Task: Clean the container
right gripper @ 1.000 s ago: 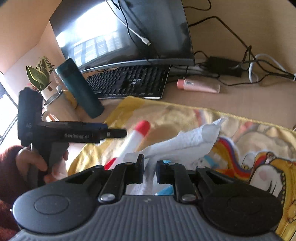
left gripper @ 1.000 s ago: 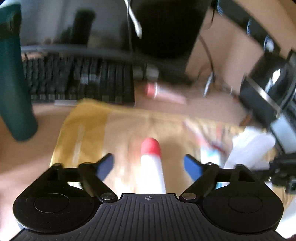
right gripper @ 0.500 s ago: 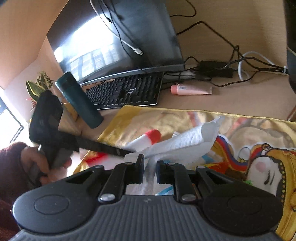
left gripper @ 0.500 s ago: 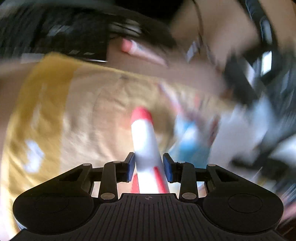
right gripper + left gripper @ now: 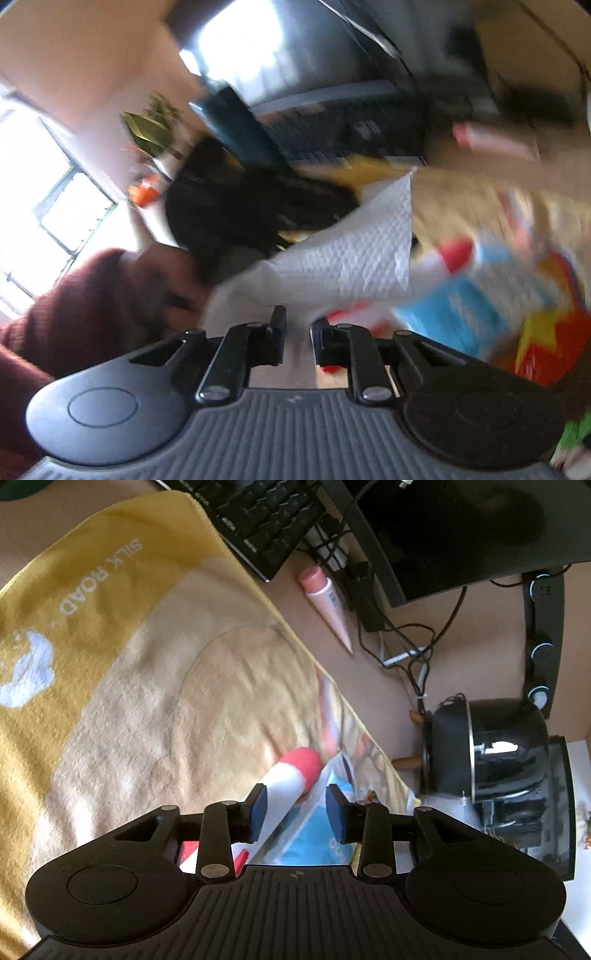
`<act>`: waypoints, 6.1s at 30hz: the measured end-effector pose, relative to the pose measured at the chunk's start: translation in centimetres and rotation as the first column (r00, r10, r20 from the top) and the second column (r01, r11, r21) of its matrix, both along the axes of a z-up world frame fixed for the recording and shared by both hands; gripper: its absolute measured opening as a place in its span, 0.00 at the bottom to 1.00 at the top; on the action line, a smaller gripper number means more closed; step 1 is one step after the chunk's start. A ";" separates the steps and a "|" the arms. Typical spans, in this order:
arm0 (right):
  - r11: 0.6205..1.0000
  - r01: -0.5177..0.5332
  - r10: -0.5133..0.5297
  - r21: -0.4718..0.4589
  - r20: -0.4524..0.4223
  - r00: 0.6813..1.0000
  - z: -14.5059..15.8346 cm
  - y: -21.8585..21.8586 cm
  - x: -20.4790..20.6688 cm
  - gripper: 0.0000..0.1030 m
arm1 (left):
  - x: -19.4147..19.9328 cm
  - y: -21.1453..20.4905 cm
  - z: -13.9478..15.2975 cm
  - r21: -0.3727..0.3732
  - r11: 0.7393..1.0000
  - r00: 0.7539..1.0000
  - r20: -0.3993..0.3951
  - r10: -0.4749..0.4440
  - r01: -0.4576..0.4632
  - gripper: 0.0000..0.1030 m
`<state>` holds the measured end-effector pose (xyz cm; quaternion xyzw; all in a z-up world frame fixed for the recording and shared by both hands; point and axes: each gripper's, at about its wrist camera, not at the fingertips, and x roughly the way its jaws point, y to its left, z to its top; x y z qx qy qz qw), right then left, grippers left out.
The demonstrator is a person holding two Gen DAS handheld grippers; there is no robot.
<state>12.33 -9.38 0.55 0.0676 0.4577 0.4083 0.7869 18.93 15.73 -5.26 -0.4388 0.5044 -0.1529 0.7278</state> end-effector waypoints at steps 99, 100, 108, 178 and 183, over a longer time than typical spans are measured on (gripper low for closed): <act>0.934 0.339 -0.339 -0.108 0.019 0.941 -1.7 -15.6 -2.1 0.08 | -2.3 -22.1 1.0 0.550 0.452 0.586 -0.087 -0.805 0.702 0.96; 0.925 0.363 -0.364 -0.113 0.011 0.931 -1.7 -16.5 -2.2 0.09 | -2.2 -22.4 1.0 0.539 0.456 0.581 -0.079 -0.810 0.708 0.96; 0.817 0.562 -0.562 -0.130 0.046 0.826 -0.6 -22.1 -2.8 0.19 | -1.6 -24.9 2.6 0.542 0.411 0.508 -0.034 -0.861 0.733 0.96; 0.980 0.126 -0.129 -0.154 -0.004 0.992 -2.5 -4.6 5.9 0.11 | -5.9 -9.8 2.5 0.612 0.722 0.906 0.020 -0.423 0.324 0.97; 0.957 0.177 -0.180 -0.229 0.010 0.984 -2.8 -6.1 4.4 0.17 | -4.1 -9.8 1.9 0.568 0.762 0.919 0.028 -0.394 0.310 0.97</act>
